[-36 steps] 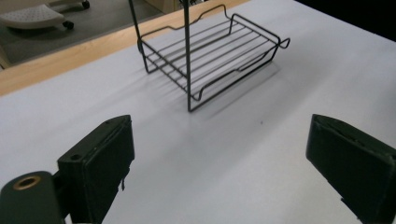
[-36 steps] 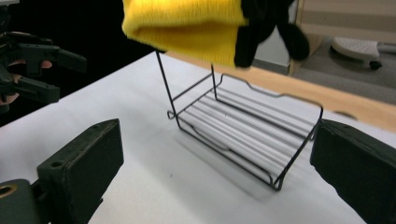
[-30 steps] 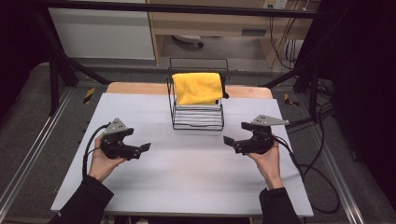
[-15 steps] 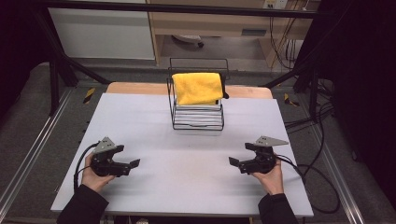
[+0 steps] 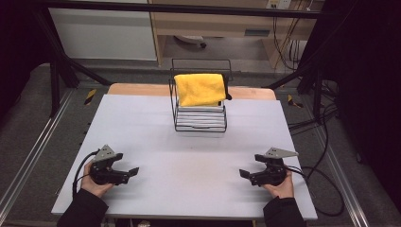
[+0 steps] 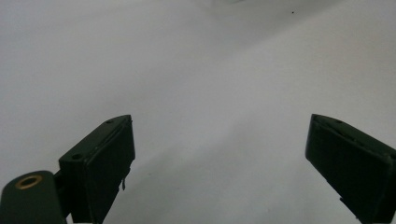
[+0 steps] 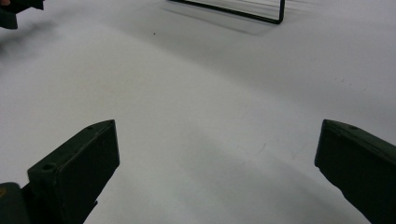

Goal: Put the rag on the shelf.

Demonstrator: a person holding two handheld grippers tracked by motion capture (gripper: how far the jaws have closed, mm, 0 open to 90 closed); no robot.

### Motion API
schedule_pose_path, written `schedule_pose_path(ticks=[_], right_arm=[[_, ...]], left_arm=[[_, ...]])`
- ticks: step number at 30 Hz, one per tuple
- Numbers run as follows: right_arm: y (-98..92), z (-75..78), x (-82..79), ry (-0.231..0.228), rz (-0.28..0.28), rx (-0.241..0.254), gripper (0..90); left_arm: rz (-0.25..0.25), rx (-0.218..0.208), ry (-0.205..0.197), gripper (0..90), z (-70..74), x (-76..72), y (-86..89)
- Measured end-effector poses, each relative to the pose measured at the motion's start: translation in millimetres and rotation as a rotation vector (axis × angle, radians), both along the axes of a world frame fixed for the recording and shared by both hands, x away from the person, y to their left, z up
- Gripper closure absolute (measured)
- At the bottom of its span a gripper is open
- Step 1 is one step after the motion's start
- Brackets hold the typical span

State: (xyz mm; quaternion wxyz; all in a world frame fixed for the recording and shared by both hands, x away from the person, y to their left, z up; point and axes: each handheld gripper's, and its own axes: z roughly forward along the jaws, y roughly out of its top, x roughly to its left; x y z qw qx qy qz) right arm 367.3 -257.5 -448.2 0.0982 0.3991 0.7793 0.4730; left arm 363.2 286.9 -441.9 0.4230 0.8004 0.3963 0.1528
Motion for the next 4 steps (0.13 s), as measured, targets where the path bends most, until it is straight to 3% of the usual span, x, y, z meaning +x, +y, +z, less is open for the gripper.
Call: schedule_pose_path(ticks=[4], right_arm=[[0.1, -1.2, 0.7, -0.001, 0.006, -0.014, 0.5]], left_arm=[[-0.006, 0.003, 0.005, 8.1, -0.5, 0.2, 0.2]])
